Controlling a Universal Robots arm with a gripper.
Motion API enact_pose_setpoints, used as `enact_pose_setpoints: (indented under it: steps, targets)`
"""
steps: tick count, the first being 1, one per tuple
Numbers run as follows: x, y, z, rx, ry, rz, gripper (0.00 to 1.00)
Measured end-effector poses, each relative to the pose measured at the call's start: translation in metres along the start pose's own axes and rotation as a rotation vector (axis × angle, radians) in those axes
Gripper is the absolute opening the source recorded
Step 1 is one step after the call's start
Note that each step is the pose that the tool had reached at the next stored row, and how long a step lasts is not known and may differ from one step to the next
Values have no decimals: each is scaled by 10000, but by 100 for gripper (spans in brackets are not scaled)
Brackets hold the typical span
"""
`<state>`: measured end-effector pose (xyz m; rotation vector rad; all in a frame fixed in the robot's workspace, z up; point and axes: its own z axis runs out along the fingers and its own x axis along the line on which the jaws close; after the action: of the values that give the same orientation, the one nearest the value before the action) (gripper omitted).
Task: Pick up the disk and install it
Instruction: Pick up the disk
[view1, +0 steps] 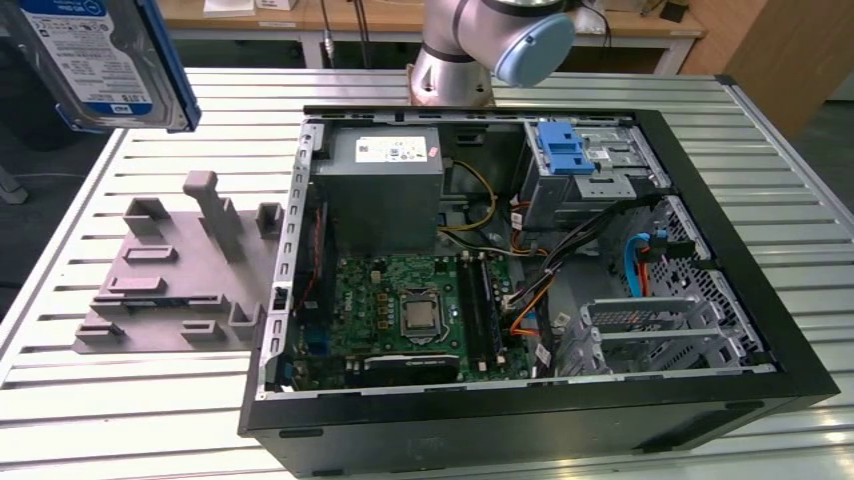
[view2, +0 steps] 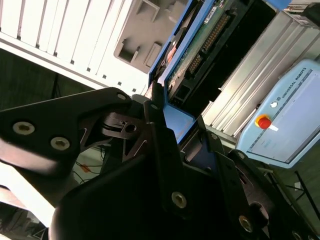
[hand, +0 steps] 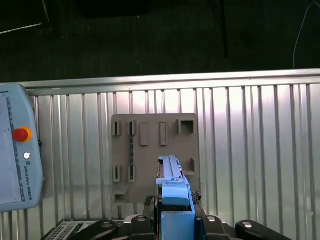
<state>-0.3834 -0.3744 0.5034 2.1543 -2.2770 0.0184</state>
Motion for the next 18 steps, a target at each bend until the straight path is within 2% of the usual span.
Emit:
enact_pose_setpoints:
  steps: [10, 18]
  targets:
    - [-1, -274, 3, -1, 1, 1, 36]
    - [-6, -421, 6, 0, 0, 1, 36]
